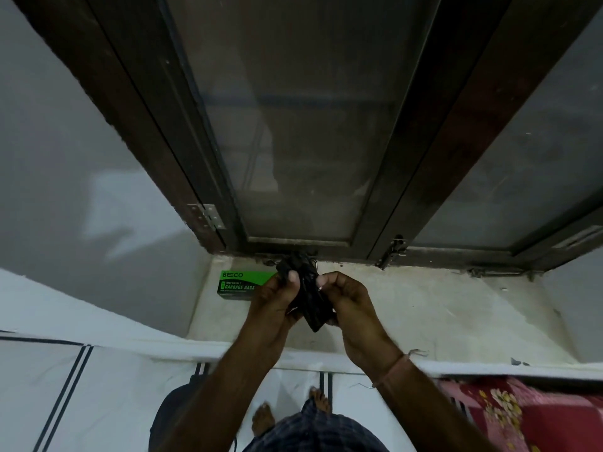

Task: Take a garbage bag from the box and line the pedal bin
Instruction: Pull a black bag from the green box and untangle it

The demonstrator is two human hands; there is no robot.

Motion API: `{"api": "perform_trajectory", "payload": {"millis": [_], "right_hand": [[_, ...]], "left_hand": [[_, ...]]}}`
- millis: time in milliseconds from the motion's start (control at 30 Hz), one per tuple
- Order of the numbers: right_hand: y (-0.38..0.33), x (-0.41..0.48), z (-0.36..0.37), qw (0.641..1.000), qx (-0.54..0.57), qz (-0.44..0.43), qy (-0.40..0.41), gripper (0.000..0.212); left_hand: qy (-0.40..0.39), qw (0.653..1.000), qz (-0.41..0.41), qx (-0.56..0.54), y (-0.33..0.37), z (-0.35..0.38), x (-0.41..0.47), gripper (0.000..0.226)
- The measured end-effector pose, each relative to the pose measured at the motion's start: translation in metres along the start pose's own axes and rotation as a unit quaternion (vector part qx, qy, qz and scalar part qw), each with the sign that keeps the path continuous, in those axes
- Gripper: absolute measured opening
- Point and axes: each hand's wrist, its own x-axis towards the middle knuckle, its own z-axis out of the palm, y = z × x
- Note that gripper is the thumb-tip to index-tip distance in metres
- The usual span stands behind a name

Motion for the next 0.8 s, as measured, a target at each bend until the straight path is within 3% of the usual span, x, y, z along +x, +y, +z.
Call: {"api": "perform_trajectory", "payload": {"millis": [233,333,400,533,800], "right_hand": [[-0.006,0.002,-0.006,0.996,0.054,0.038,-0.052,0.016],[-0.009,0.002,-0.005,0.992,0.086,0.044,-0.078,0.033],[-0.011,0.001,-0.003,0.994,0.052,0.044,-0.091,0.047],[-0.013,0.003,0.000,0.993,-0.021,0.079,-0.087,0.052],[-0.003,0.014,-0.006,0.987,0.021,0.154,-0.034,0.033]], "left_hand": [[0.032,0.999,-0.014,-0.023,-0.003,0.003,0.001,0.030],[0.042,0.999,0.011,0.024,-0.003,0.001,0.000,0.027],[0.051,0.997,0.020,0.048,-0.003,-0.001,-0.001,0.029],[0.031,0.997,0.028,0.068,-0.002,-0.001,-0.004,0.029],[-0.001,0.998,-0.022,0.059,-0.008,-0.003,-0.005,0.021]]}}
